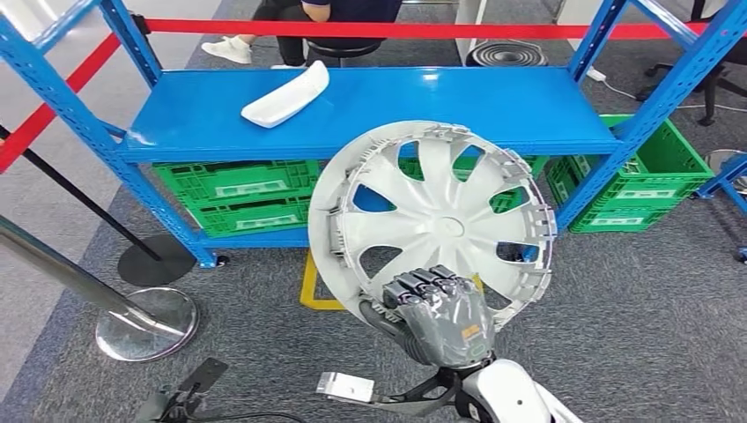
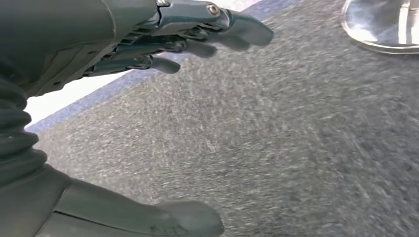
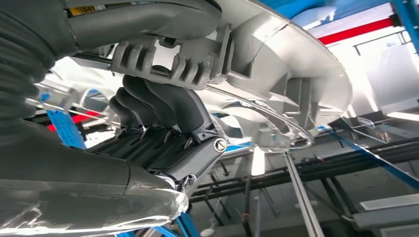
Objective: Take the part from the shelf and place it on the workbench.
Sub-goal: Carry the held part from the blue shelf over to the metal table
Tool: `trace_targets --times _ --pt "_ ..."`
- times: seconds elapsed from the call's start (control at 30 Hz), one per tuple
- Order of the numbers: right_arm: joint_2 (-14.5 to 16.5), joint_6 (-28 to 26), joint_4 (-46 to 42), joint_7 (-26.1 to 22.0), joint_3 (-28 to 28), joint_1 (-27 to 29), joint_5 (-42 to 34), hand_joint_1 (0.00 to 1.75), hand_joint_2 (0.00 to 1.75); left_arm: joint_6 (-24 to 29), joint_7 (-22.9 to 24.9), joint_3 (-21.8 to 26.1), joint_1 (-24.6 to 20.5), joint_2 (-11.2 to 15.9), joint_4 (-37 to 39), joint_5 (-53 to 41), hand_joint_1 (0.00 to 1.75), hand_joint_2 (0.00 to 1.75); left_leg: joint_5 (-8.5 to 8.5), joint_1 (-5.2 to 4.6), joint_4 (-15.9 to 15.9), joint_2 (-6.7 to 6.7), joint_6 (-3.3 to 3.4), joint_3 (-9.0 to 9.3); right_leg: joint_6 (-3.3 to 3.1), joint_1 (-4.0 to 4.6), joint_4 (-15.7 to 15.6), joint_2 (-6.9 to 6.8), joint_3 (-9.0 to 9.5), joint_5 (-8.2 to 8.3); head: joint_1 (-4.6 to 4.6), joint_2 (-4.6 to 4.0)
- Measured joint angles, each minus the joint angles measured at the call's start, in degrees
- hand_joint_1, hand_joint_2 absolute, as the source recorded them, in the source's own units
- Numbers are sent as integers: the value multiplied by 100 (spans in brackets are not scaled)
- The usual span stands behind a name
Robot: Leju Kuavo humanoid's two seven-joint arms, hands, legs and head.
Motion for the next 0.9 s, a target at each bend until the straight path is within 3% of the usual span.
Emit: trace_targets --times 0.07,0.13,0.17,0.2,0.23,0.3,0.37,0.43,0.5,0.57,0.63,0.7,0.73,0.77,0.83,0.9 --pt "-9 -24 -12 -23 -28 54 -15 175 175 2 1 0 9 1 0 -1 0 175 114 17 -11 14 89 -100 77 -18 336 7 -136 -358 19 0" --pt "-22 -59 -25 -47 -62 105 -32 175 175 2 1 0 13 5 0 -1 0 175 230 12 -5 16 124 -240 139 -33 1097 7 -336 -910 35 0" --pt "-31 -73 -31 -57 -77 134 -44 175 175 2 1 0 18 6 0 -1 0 175 289 10 -1 16 122 -317 158 -37 1452 6 -398 -1073 35 0" --pt "-41 -85 -37 -66 -90 164 -65 175 175 2 -1 0 22 9 0 0 0 175 346 10 2 16 116 -396 168 -40 1661 6 -391 -1112 35 0" --pt "-50 -91 -47 -75 -105 196 -86 175 175 3 -2 0 25 12 0 0 0 175 397 10 4 16 105 -471 170 -41 1661 6 -280 -1030 35 0" --pt "-65 -109 -81 -98 -145 257 -143 175 175 5 -3 0 27 14 0 0 0 175 490 11 6 14 71 -597 151 -44 1090 5 229 -754 35 0" --pt "-71 -149 -139 -128 -200 316 -198 175 175 15 -5 0 32 13 0 0 0 175 575 -1 13 12 16 -678 103 -32 279 10 822 -759 30 0" --pt "-77 -211 -194 -147 -256 387 -248 175 175 26 -8 0 42 13 0 0 0 175 656 -5 16 12 -49 -718 43 -6 -98 19 1047 -881 31 0" --pt "-87 -251 -238 -162 -304 460 -282 175 175 33 -10 0 55 12 0 0 0 175 679 8 30 11 -110 -747 -41 -5 -123 20 997 -845 34 0" --pt "-94 -265 -277 -168 -342 502 -298 175 175 36 -10 0 66 11 0 0 0 175 438 13 309 10 -163 -874 -142 -21 -131 15 950 -779 12 0" --pt "-99 -282 -302 -170 -380 543 -298 175 175 37 -10 0 71 9 0 0 0 175 -25 12 1067 9 -198 -1165 -204 -21 -128 11 890 -724 -9 0" --pt "-105 -295 -319 -180 -420 612 -299 175 175 38 -10 0 79 5 0 3 0 175 -271 12 1701 9 -207 -1366 -216 -12 -119 11 835 -689 -8 0" --pt "-109 -301 -330 -186 -440 651 -301 175 175 38 -10 0 82 3 0 6 0 175 -217 11 1707 9 -198 -1320 -215 -8 -113 13 820 -680 -8 0" --pt "-111 -309 -346 -192 -463 688 -306 175 175 40 -10 0 83 3 0 9 0 175 -71 9 1492 9 -183 -1171 -212 -5 -108 14 813 -676 -8 0" --pt "-113 -339 -386 -200 -511 745 -320 175 175 43 -10 0 81 4 0 11 0 175 265 -2 711 8 -133 -711 -195 7 -93 17 802 -678 -7 0" --pt "-114 -385 -432 -211 -557 790 -332 175 175 50 -10 0 80 4 0 13 0 175 375 -18 179 4 -93 -436 -154 25 -74 19 765 -669 -5 0"
